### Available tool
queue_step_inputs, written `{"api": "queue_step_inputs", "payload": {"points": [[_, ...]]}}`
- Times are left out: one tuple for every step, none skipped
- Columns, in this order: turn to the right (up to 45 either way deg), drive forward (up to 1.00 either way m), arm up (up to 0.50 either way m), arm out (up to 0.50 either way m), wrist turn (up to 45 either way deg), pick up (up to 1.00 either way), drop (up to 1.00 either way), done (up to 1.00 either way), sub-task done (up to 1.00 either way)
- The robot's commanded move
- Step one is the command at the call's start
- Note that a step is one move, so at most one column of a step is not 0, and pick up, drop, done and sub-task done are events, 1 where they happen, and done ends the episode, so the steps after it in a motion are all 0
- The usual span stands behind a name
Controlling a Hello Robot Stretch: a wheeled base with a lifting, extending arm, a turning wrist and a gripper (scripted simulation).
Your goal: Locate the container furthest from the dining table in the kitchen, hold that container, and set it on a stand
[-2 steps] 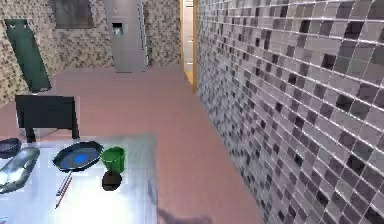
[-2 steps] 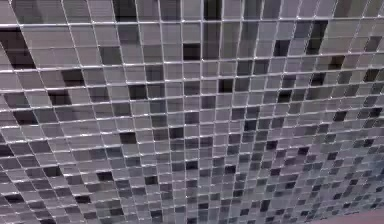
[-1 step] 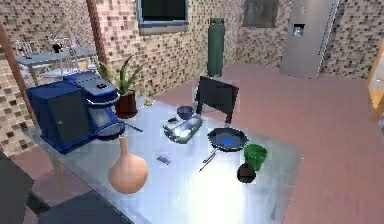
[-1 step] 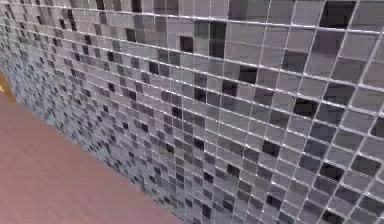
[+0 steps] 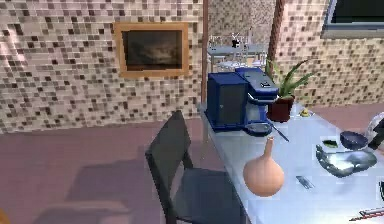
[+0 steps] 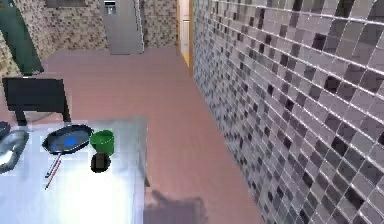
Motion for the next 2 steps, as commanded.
{"api": "queue_step_inputs", "payload": {"points": [[-45.0, 0.00, 0.00, 0.00, 0.0, 0.00, 0.00, 0.00, 0.00], [-18.0, 0.00, 0.00, 0.00, 0.0, 0.00, 0.00, 0.00, 0.00]]}}
